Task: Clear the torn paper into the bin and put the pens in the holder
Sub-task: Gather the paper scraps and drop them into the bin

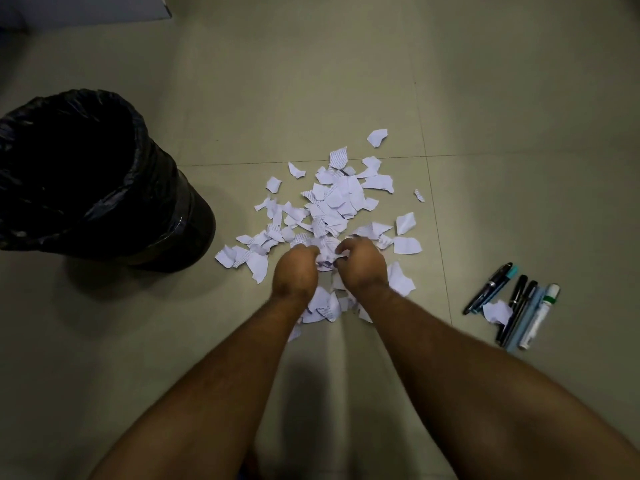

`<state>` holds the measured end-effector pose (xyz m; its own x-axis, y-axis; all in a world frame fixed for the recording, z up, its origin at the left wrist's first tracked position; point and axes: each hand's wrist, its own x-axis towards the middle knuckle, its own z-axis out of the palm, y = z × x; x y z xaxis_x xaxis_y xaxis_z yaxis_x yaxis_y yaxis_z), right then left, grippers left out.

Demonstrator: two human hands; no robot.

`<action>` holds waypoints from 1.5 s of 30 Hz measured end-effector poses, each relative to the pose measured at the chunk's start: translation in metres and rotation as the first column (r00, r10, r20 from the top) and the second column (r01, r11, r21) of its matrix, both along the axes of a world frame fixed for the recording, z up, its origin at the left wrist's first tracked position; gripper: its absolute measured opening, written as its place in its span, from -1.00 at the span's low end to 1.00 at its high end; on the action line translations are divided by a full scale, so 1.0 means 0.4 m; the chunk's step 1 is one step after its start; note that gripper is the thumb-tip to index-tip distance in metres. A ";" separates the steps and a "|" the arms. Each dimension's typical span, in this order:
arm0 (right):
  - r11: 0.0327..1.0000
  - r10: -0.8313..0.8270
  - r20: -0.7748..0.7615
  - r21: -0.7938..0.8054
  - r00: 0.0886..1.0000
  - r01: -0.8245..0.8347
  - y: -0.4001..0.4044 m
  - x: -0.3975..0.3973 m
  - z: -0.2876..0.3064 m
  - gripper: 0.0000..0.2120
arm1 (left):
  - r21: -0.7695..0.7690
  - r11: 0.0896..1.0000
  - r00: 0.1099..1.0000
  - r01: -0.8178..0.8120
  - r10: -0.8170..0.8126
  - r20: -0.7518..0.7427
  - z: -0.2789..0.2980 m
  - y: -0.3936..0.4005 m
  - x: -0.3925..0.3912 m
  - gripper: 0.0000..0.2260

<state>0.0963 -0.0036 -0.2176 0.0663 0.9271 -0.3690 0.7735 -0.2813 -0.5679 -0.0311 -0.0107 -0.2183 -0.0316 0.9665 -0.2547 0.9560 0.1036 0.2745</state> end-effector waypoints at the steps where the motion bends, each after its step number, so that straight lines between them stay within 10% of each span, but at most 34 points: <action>1: 0.998 -0.059 -0.045 -0.002 0.997 0.059 0.000 -0.003 0.004 -0.81 | 0.023 0.996 0.994 -0.086 0.084 0.064 0.005 0.003 -0.002 -0.76; 12: 0.895 -0.419 -0.305 0.021 0.855 0.446 0.039 -0.071 0.147 -0.82 | 0.131 0.932 0.901 -0.338 0.280 0.332 0.190 0.051 -0.051 -0.79; 24: 0.896 -0.297 -0.670 0.052 0.680 0.442 0.121 -0.383 0.486 -0.80 | 0.302 0.865 0.897 -0.401 0.304 0.320 0.601 0.113 -0.295 -0.84; 33: 0.968 -0.049 -0.673 0.149 0.738 0.200 0.166 -0.725 0.630 -0.87 | 0.359 0.750 0.828 -0.556 0.460 0.321 0.712 0.123 -0.602 -0.82; 40: 0.972 0.235 -0.379 0.119 0.895 -0.205 0.184 -0.788 0.568 -0.72 | 0.231 0.762 0.796 -0.604 0.591 0.130 0.643 0.114 -0.679 -0.83; 45: 0.967 0.237 -0.396 0.183 0.887 -0.176 0.181 -0.778 0.580 -0.65 | 0.219 0.776 0.805 -0.592 0.584 0.106 0.646 0.116 -0.694 -0.79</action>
